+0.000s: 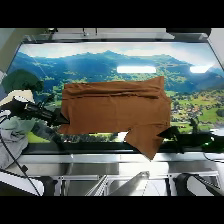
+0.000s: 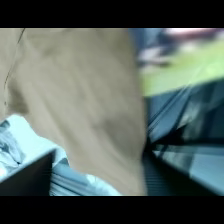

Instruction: Fold the shirts.

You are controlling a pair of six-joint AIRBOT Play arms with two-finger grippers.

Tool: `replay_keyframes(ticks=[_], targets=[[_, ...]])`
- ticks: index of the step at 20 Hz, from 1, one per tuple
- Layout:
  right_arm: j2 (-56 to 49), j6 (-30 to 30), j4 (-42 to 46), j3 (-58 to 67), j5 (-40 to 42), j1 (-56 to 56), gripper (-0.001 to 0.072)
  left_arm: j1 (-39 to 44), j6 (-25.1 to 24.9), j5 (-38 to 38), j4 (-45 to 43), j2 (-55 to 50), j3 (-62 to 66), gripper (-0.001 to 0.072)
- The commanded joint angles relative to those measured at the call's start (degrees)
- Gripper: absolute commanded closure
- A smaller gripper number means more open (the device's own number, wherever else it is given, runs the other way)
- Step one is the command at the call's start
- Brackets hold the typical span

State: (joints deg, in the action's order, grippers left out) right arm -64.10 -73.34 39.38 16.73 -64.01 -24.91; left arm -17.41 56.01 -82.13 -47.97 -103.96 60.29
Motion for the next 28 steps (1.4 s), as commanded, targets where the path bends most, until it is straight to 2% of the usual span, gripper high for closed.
replay_keyframes(ticks=[1,2,3,4,5,9,12,14,17,23,28], targets=[[-6.3,11.2,-11.8,-0.7,9.3,7.8,0.0423,-0.7,0.0,-1.0,0.1,-0.1,0.0,0.0694],[-8.0,13.7,-14.5,0.8,8.3,8.1,0.0483,-0.6,0.0,-1.9,0.1,-0.1,0.1,0.0693],[-8.8,15.0,-14.6,2.5,7.0,7.6,0.0487,-0.6,0.0,-2.9,0.1,-0.1,0.9,0.0694],[-8.7,14.9,-13.2,4.2,5.4,6.8,0.0648,-0.6,0.0,-4.5,0.1,-0.1,2.1,0.0694],[-8.2,14.6,-11.6,6.1,3.8,5.6,0.0681,-0.7,0.0,-6.6,0.1,-0.1,3.5,0.0694],[-4.8,11.0,-4.3,15.3,-0.9,-1.2,0.0683,-1.2,3.4,-12.5,0.0,-0.1,12.1,0.0694],[-4.9,11.9,-7.5,23.3,-1.8,-0.5,0.0682,-1.2,5.6,-12.3,1.4,-0.1,19.4,0.0693],[-6.5,12.6,-9.6,29.4,2.0,3.1,0.0682,-1.2,5.6,-11.1,6.4,-0.2,24.2,0.0693],[-14.5,12.5,-9.5,40.3,4.4,7.1,0.0682,-1.2,6.8,-7.3,7.0,-0.8,31.4,0.0693],[-33.7,14.2,-9.6,59.3,8.6,12.8,0.0683,-0.5,10.1,-8.1,6.8,-10.4,43.3,0.0693],[-43.3,15.1,-9.6,66.5,10.4,14.3,0.0683,1.6,12.0,-8.7,2.2,-18.9,52.1,0.0693]])
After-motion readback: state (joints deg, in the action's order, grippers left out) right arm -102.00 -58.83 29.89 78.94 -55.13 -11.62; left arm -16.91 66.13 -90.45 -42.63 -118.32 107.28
